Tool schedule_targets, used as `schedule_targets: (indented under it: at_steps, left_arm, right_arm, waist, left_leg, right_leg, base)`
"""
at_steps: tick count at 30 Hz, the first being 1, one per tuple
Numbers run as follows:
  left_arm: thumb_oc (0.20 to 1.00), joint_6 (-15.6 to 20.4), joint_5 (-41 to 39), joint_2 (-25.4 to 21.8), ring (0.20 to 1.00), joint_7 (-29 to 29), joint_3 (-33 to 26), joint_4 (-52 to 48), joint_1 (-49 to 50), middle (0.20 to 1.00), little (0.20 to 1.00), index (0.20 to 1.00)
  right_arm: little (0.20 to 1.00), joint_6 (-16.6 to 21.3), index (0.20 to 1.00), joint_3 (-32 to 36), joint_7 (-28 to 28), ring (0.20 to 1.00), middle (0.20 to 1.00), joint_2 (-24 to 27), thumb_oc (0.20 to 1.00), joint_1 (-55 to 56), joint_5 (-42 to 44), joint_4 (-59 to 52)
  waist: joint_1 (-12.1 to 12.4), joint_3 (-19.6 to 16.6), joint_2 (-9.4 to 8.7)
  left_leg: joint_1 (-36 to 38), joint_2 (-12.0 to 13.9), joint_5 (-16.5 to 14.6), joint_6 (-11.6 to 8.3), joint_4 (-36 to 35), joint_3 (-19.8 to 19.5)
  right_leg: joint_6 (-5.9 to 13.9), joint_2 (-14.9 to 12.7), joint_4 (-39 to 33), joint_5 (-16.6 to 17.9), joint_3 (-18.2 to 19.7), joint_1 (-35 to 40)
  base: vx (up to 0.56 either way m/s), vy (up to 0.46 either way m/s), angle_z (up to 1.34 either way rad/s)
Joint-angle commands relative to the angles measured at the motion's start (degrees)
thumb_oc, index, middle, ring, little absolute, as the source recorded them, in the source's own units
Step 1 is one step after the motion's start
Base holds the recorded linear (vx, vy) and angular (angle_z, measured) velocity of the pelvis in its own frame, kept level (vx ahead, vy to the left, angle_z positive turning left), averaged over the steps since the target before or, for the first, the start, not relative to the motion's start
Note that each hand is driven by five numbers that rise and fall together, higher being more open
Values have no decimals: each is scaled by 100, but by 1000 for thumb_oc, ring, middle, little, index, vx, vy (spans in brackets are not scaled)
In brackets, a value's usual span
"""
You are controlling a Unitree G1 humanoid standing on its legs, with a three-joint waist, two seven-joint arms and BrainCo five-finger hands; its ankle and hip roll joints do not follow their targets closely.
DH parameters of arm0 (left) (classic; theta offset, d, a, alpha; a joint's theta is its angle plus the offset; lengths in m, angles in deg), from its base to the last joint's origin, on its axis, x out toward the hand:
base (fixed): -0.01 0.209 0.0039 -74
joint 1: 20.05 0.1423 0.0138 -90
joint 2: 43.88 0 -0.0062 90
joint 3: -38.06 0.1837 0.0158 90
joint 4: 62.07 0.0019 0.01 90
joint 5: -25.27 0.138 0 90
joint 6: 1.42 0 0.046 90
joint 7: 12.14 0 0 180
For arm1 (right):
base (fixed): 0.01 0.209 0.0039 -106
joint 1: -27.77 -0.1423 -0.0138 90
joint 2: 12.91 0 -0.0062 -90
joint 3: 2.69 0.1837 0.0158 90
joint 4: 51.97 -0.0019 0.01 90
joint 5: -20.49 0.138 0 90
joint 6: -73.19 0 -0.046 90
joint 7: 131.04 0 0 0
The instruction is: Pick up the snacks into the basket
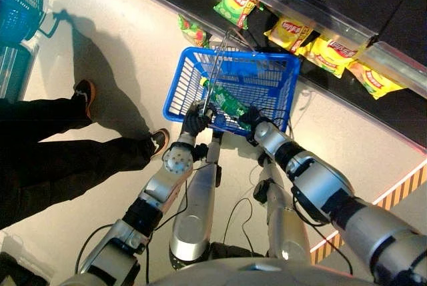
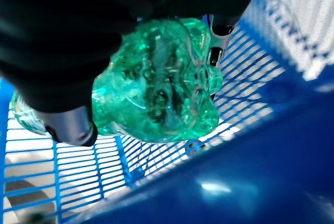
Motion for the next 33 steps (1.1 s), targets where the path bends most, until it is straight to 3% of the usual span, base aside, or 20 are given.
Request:
schedule_targets:
  at_steps: [1, 3, 6, 7, 10, 14, 21, 23, 25, 26, 27, 28, 30, 33]
  left_arm:
    - [200, 539, 315, 168, 200, 1, 237, -1300, -327, 200, 200, 200]
    - [200, 548, 323, 172, 200, -5, 264, -1351, -392, 200, 200, 200]
    - [200, 556, 386, 214, 200, -27, 287, -1464, -493, 200, 200, 200]
    - [200, 558, 361, 237, 200, -31, 225, -1494, -494, 200, 200, 200]
    - [200, 546, 296, 319, 200, -7, 192, -1442, -525, 200, 200, 200]
    - [200, 461, 270, 333, 200, -74, 45, -1372, -586, 200, 200, 200]
    - [200, 448, 209, 340, 200, -194, -97, -1345, -606, 200, 200, 200]
    - [200, 424, 213, 371, 200, -254, -157, -1242, -586, 200, 200, 200]
    - [200, 421, 215, 381, 200, -353, -260, -1091, -541, 200, 200, 200]
    - [200, 423, 214, 380, 200, -354, -256, -1090, -537, 200, 200, 200]
    - [200, 385, 247, 362, 200, -463, -355, -942, -449, 200, 200, 200]
    - [200, 388, 247, 363, 200, -464, -350, -940, -441, 200, 200, 200]
    - [200, 351, 319, 235, 200, -603, -602, -748, -182, 200, 200, 200]
    - [200, 355, 323, 103, 200, -731, -865, -375, 127, 200, 200, 200]
  right_arm:
    - [200, 156, 200, -18, -133, 200, 200, -212, 200, -488, -366, 172]
    - [200, 132, 200, -80, -185, 200, 200, -125, 200, -559, -599, 224]
    - [200, -74, 200, -494, -318, 200, 200, 221, 200, -743, -1820, 379]
    - [1000, -123, 1000, -598, -305, 1000, 1000, 274, 1000, -685, -2102, 335]
    - [1000, -178, 1000, -688, -176, 1000, 1000, 286, 1000, -624, -2288, 350]
    - [1000, -246, 1000, -869, -159, 1000, 1000, 341, 1000, -565, -2654, 208]
    - [1000, -284, 1000, -725, -167, 1000, 1000, 454, 1000, -517, -2451, 333]
    - [1000, -193, 1000, -445, -257, 1000, 1000, 424, 1000, -446, -1892, 236]
    - [1000, 55, 1000, 54, -449, 1000, 1000, 408, 1000, -303, -671, -79]
    - [1000, 55, 1000, 52, -454, 1000, 1000, 408, 1000, -295, -662, -83]
    - [1000, 383, 1000, 453, -708, 1000, 1000, 391, 1000, -60, 417, -640]
    - [1000, 378, 1000, 446, -715, 1000, 1000, 393, 1000, -40, 429, -656]
    - [1000, 841, 1000, 623, -924, 1000, 1000, 508, 1000, 759, 1382, -2042]
    - [1000, 1238, 1000, 809, -952, 1000, 1000, 750, 1000, 1794, 1954, -3671]
  waist:
    - [226, -112, 399]
    - [265, -112, 457]
    - [370, -112, 591]
    - [363, -112, 585]
    - [343, -112, 564]
    - [240, -112, 398]
    - [154, -112, 285]
    - [117, -112, 262]
    - [53, -112, 209]
    - [56, -112, 206]
    - [-15, -112, 146]
    - [-11, -112, 146]
    - [-172, -112, -17]
    - [-399, -112, -203]
  left_leg:
    - [-227, -100, 4, -318, -135, 144]
    - [-289, -108, -6, -332, -126, 111]
    - [-538, -157, 62, -361, -122, 30]
    - [-556, -157, 72, -373, -126, 26]
    - [-565, -174, 80, -377, -130, 20]
    - [-515, -167, 38, -358, -124, 74]
    - [-421, -165, 8, -348, -140, 88]
    - [-371, -153, 8, -347, -144, 94]
    - [-310, -139, -1, -338, -153, 106]
    - [-304, -139, -3, -338, -154, 109]
    - [-234, -134, -17, -327, -159, 135]
    - [-221, -134, -20, -327, -161, 140]
    - [-130, -92, -41, -310, -161, 200]
    - [-4, -77, -83, -274, -145, 276]
  right_leg:
    - [734, -758, 621, 52, 96, -360]
    - [746, -773, 660, 22, 66, -409]
    - [767, -799, 697, 35, -50, -590]
    - [773, -803, 704, 39, -68, -609]
    - [774, -809, 707, 33, -93, -601]
    - [775, -820, 722, 26, -66, -580]
    - [771, -818, 705, 27, -37, -510]
    - [769, -815, 699, 19, -29, -465]
    - [768, -811, 700, 12, 2, -447]
    - [768, -811, 700, 10, 5, -443]
    - [766, -802, 697, 8, 42, -412]
    - [767, -803, 696, 6, 48, -403]
    - [766, -785, 713, 6, 112, -388]
    - [759, -763, 727, 12, 202, -330]
  base:
    - [-20, 4, 11]
    - [-26, 1, 9]
    - [-26, 10, 21]
    - [1, 18, 22]
    - [18, 22, 17]
    - [23, 30, 12]
    - [2, 2, 1]
    - [0, 0, 0]
    - [1, 18, -4]
    - [0, 0, 0]
    - [0, 0, 0]
    - [0, 0, 0]
    - [8, 24, -8]
    - [-1, 30, -14]
